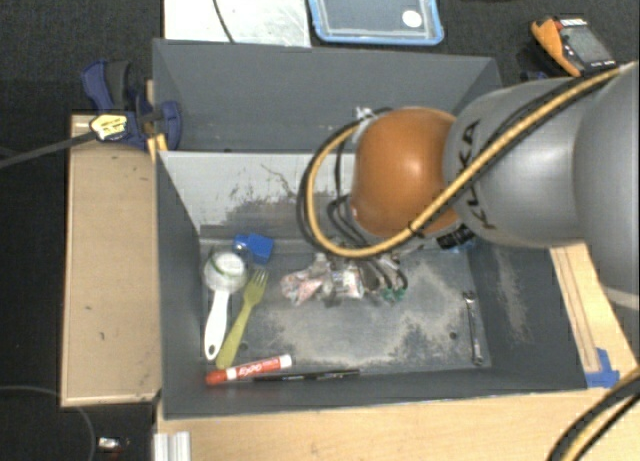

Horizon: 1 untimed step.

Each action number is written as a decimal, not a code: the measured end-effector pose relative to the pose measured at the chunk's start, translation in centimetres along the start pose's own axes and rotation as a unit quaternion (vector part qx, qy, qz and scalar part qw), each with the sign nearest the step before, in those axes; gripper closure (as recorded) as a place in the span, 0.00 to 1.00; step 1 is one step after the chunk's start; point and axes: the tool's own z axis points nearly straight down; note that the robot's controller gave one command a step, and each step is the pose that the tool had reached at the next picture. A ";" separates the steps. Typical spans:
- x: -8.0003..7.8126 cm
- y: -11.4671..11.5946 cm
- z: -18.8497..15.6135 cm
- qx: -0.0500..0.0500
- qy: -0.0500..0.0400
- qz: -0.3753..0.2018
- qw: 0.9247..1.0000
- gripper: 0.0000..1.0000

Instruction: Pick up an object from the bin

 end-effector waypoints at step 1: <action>0.0 0.0 -2.4 0.000 0.001 0.001 1.000 1.00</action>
Offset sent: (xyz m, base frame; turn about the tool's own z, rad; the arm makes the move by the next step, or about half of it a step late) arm -0.0009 -0.0002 0.0526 0.0018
